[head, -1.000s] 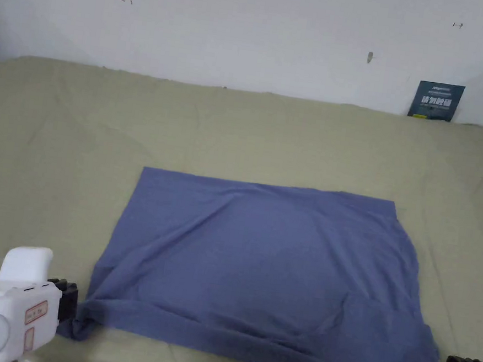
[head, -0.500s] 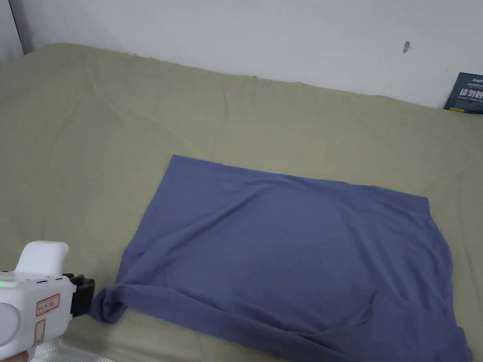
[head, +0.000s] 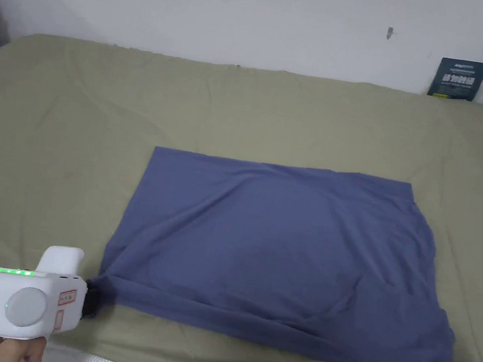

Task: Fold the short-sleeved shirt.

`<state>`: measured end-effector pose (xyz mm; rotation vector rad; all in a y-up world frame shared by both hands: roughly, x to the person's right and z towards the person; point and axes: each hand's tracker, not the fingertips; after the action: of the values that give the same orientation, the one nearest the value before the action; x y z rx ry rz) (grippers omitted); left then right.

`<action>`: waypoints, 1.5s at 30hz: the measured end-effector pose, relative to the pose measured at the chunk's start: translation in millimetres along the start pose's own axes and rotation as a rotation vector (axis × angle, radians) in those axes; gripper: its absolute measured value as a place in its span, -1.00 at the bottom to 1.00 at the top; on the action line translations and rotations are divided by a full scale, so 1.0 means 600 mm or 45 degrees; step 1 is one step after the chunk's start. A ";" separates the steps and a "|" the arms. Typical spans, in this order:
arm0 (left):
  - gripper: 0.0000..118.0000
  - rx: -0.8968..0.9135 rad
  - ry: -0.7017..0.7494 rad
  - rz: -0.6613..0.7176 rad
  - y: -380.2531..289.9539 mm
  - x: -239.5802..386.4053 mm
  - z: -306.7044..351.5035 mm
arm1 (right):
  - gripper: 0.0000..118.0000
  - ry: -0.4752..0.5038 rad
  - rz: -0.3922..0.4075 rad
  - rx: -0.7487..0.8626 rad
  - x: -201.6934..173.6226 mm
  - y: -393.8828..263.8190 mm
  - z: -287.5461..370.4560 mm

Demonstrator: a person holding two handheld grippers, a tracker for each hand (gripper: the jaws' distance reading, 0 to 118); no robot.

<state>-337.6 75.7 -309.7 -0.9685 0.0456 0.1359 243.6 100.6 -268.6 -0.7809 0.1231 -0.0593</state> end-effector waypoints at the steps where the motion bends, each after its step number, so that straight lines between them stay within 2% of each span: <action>1: -0.99 0.015 0.018 -0.014 -0.002 0.002 0.007 | -1.00 0.001 0.000 -0.002 0.001 -0.001 0.001; 6: -0.99 0.028 0.033 -0.054 0.001 0.018 0.021 | -0.98 -0.002 0.014 -0.007 0.009 -0.005 -0.002; 7: -0.99 0.030 0.036 -0.056 0.002 0.020 0.023 | -0.74 -0.004 0.013 -0.006 0.010 -0.005 -0.003; 8: -0.99 0.024 0.026 -0.047 0.003 0.014 0.021 | -0.17 0.003 0.006 -0.013 0.012 -0.004 -0.008; 9: -0.99 0.023 0.024 -0.043 0.005 0.013 0.021 | 0.79 0.034 -0.007 -0.052 0.014 -0.005 -0.014; 10: -0.99 0.025 0.026 -0.040 0.007 0.014 0.022 | 1.00 0.070 -0.007 -0.057 0.015 -0.011 -0.021; 17: -0.99 0.036 0.032 -0.022 0.011 0.016 0.024 | 0.99 0.050 0.075 -0.169 0.012 -0.039 -0.087; 18: -0.99 0.035 0.033 -0.019 0.011 0.016 0.023 | 0.87 0.054 0.074 -0.190 0.009 -0.036 -0.083; 19: -0.99 0.032 0.035 -0.016 0.011 0.015 0.022 | 0.58 0.053 0.084 -0.198 0.005 -0.037 -0.082; 20: -0.99 0.032 0.037 -0.012 0.009 0.014 0.021 | 0.07 0.041 0.106 -0.189 0.003 -0.043 -0.080; 21: -0.99 0.031 0.036 -0.007 0.008 0.013 0.020 | -0.57 0.021 0.139 -0.196 0.002 -0.045 -0.081; 22: -0.99 0.029 0.035 -0.002 0.008 0.012 0.019 | -0.71 0.033 0.151 -0.188 -0.002 -0.046 -0.077; 24: -0.99 0.022 0.038 0.003 0.007 0.010 0.016 | -0.86 0.060 0.117 -0.160 -0.005 -0.044 -0.064; 25: -0.99 0.021 0.037 0.003 0.006 0.009 0.016 | -0.86 0.092 0.109 -0.148 -0.006 -0.043 -0.057; 28: -0.99 0.017 0.025 0.010 0.007 0.004 0.018 | -0.87 0.087 0.127 -0.139 -0.003 -0.030 -0.046; 36: -0.99 0.054 -0.005 0.012 0.028 0.001 0.040 | -0.87 0.112 0.072 -0.075 -0.007 0.023 -0.011; 45: -0.99 0.133 -0.025 -0.015 0.110 0.008 0.052 | -0.87 0.098 0.079 0.014 -0.011 0.127 -0.022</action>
<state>-342.7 138.8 -346.7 -0.8631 0.0286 0.1313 236.0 146.1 -330.9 -0.7632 0.2201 -0.0312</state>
